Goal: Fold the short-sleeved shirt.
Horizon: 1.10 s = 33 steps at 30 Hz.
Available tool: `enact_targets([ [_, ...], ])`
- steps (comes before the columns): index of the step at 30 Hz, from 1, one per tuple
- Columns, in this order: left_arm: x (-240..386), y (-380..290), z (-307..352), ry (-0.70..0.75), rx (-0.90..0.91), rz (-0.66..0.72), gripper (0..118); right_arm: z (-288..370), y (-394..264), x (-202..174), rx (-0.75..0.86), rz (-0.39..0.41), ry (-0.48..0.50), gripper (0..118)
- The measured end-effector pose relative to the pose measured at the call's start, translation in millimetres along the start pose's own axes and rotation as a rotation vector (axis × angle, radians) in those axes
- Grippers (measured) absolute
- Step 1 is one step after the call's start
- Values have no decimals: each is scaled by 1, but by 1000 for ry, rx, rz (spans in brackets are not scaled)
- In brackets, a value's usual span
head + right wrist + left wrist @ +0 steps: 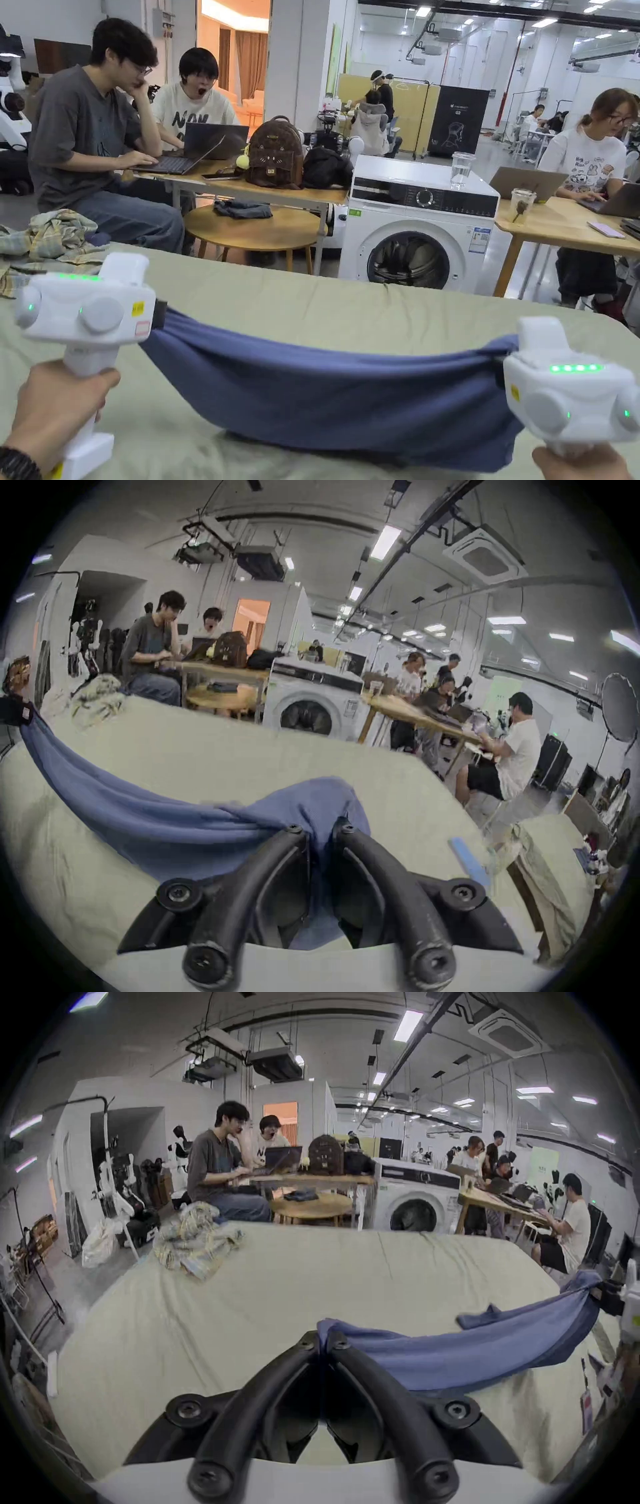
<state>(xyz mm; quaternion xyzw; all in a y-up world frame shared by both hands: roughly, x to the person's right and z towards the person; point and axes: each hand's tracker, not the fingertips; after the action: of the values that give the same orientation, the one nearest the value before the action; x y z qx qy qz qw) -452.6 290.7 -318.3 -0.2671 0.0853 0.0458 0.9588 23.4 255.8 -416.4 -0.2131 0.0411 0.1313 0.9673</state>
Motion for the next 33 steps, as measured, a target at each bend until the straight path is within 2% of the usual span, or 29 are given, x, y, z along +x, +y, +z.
enact_targets([
  [4,-3,-61,7,-9,-88,2,0,3,-57,-7,-82,-42,28,7],
  [9,-18,-127,20,2,-157,37,0,26,-115,-18,-177,-48,43,7],
  [12,-23,-157,26,14,-183,55,0,31,-140,-16,-224,-88,59,7],
  [17,-29,-179,17,4,-243,73,0,31,-155,-20,-245,-87,77,10],
  [18,-26,-179,17,4,-259,73,0,30,-154,-20,-243,-81,81,12],
  [19,-26,-179,15,5,-263,73,1,30,-153,-21,-244,-72,80,23],
  [20,-25,-178,14,6,-262,74,11,31,-149,-22,-239,-73,75,39],
  [21,-24,-175,14,6,-263,74,25,35,-145,-23,-223,-78,72,52],
  [23,-21,-170,17,-11,-247,83,35,39,-136,-24,-181,-105,69,56],
  [25,-17,-163,21,-43,-222,97,39,52,-124,-29,-140,-130,80,57],
  [33,30,-138,51,-76,-50,41,39,82,-88,-57,27,-146,123,57],
])
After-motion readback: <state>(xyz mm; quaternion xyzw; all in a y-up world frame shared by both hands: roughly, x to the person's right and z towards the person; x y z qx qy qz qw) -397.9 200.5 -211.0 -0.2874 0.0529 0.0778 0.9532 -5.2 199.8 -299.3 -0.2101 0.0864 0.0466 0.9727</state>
